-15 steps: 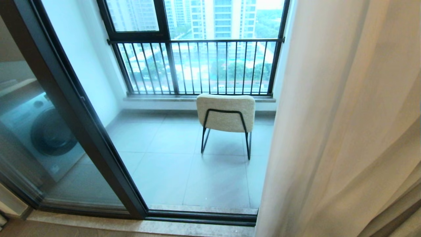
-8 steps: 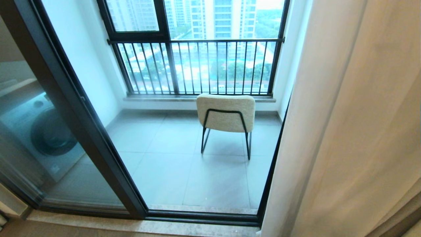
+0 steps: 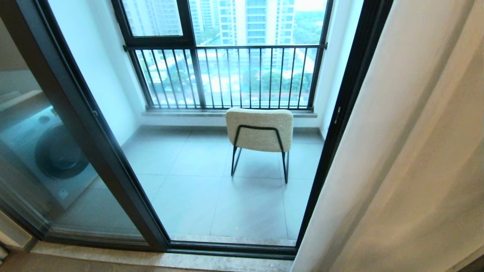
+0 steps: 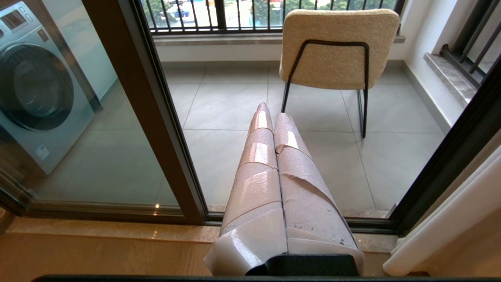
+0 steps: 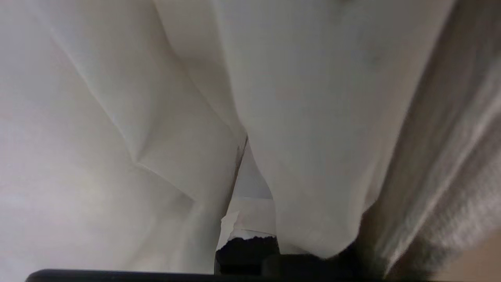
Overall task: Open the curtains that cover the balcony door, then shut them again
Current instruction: Pull the inner curtains open on both sides
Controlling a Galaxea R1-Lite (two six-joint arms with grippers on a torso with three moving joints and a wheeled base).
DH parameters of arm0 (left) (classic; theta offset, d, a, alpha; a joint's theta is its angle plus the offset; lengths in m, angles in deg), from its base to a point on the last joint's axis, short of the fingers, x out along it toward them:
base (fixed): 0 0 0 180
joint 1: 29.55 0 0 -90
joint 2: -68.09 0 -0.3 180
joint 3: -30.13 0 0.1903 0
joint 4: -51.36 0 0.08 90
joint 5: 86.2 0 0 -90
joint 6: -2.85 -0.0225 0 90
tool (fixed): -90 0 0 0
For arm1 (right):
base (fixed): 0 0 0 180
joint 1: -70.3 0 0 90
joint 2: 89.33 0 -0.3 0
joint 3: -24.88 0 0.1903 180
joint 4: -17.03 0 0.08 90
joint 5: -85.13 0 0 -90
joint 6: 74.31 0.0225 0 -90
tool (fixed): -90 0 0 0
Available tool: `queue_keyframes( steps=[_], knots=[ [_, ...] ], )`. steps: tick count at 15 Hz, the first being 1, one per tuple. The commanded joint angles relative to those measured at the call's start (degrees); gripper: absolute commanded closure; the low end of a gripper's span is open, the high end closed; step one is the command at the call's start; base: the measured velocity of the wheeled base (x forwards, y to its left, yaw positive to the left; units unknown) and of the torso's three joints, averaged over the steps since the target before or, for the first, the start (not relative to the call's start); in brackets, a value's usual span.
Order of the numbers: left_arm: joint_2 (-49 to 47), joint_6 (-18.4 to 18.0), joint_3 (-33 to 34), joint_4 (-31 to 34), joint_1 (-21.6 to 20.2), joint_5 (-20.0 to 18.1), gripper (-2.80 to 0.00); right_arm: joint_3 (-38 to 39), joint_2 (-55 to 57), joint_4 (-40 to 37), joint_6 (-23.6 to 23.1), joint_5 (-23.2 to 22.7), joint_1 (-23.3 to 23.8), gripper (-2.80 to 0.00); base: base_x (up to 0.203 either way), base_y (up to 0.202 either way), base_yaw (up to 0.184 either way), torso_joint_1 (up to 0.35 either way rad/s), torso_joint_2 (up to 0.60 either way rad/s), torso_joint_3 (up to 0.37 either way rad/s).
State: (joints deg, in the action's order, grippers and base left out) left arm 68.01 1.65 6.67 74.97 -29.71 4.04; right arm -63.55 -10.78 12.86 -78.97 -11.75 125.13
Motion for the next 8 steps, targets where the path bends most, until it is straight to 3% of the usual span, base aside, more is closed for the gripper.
queue_keyframes(
  steps=[1, 8],
  knots=[
    [-0.01, -0.02, 0.01, 0.02, -0.02, 0.02, 0.00, 1.04, 0.69, 0.26, 0.65, 0.02, 2.87, 0.00, 0.000, 0.000, 0.000, 0.000, 0.00, 0.000],
    [-0.01, -0.02, 0.01, 0.02, -0.02, 0.02, 0.00, -0.28, 9.80, 2.06, 3.04, 0.02, 12.45, 0.00, 0.000, 0.000, 0.000, 0.000, 0.00, 0.000]
  ],
)
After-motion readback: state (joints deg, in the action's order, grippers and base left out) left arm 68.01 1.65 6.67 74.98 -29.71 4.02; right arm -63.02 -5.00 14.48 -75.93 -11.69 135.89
